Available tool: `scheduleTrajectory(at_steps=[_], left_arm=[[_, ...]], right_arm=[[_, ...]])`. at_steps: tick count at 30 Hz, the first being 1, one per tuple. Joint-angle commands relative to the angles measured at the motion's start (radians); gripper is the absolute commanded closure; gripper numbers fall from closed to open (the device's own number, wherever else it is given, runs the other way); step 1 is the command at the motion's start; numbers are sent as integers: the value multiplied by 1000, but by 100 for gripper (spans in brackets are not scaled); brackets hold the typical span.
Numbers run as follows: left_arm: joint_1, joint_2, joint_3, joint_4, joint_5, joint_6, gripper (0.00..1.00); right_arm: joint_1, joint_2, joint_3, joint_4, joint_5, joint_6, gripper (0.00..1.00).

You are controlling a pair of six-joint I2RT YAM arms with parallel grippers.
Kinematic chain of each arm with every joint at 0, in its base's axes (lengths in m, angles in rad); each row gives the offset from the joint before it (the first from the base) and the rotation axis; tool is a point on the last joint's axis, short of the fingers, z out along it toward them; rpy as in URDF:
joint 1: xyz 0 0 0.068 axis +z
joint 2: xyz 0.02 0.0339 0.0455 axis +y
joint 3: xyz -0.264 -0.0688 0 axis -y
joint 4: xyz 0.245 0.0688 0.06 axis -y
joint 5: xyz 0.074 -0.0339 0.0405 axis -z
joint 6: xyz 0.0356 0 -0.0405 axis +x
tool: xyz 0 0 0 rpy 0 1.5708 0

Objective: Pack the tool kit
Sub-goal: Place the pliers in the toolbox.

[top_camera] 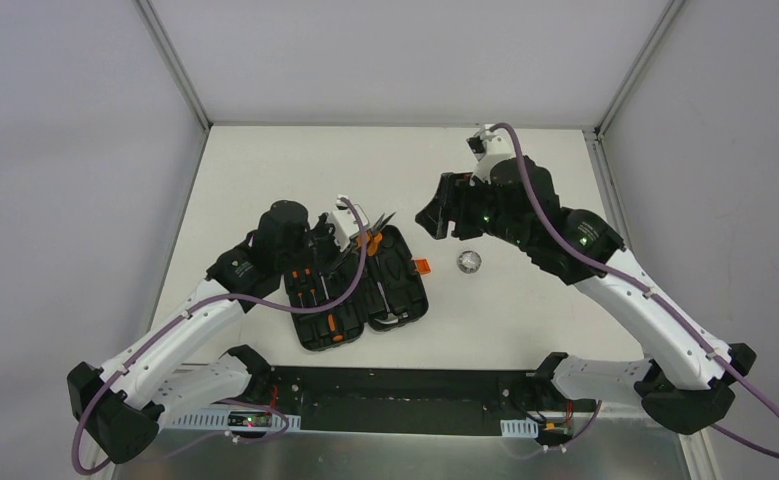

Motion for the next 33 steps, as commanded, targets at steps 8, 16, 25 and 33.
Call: scheduleTrajectory(at_steps=[8,16,25,33], left_arm=[[2,38,64,14,174,-69,100],[2,41,51,-9,206,-47,100],[2,35,58,-62,199,10,100],[2,29,56,-94,197,58,100]], right_arm=[[-5,197,173,-96,-200,-161,32],[-9,329,272,-109,-236,-85,31],[-15,498,387,-303,-352,-86,40],[-20,540,345,-386,-432,-109,60]])
